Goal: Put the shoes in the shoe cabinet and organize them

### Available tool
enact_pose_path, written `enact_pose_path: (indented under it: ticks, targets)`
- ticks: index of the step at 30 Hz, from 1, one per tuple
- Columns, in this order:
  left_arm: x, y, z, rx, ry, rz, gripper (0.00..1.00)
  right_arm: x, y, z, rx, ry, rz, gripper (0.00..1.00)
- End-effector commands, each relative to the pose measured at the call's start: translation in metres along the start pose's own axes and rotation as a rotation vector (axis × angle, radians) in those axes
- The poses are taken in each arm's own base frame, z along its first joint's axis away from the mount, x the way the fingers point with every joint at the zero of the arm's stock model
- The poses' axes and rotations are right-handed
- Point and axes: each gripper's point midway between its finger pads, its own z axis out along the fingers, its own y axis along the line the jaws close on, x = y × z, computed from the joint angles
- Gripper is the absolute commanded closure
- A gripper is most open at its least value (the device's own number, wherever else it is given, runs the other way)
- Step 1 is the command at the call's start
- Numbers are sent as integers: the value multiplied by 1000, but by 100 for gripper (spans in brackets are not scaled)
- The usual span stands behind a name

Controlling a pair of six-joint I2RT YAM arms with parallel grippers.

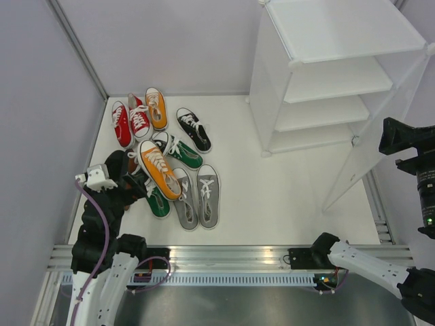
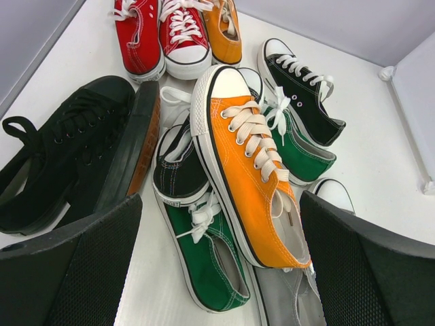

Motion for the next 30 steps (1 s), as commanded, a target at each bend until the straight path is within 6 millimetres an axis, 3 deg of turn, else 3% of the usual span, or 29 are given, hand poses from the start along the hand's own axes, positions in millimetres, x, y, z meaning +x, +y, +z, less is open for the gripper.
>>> enact_pose_path:
  ticks: [1,3,6,7,11,12,14,19,24,27,28,29,30]
  targets:
    - [-6,-3,3,0,-15,-30,0,-5,62,0,-276,35,-84,3]
    - [-5,-3,3,1,-13,-31,0,22,88,10,-326,121,-159,2]
    - [-5,-3,3,0,-15,-33,0,62,103,23,-311,234,-220,3]
    - [-6,-3,2,2,-19,-33,0,80,101,29,-273,267,-244,2]
    - [-6,-3,2,2,-19,-34,0,108,51,46,28,262,-330,3]
    - [-6,-3,2,3,-17,-34,0,101,33,47,129,214,-326,3]
    - [-6,-4,2,6,-17,-33,0,105,8,43,227,198,-368,3]
    - [-5,-4,3,8,-10,-31,0,78,-54,20,471,47,-353,3]
    - [-4,-5,3,11,-8,-30,0,68,-72,14,548,-36,-367,2]
    - [-5,-5,2,11,-14,-34,0,70,-61,22,537,-27,-388,2]
    - [-5,-5,2,12,-12,-35,0,81,-53,28,509,10,-435,2]
    - [-4,-5,3,12,-11,-34,0,96,-22,43,372,77,-407,2]
    - [-4,-5,3,12,-7,-33,0,107,-4,50,287,108,-392,2]
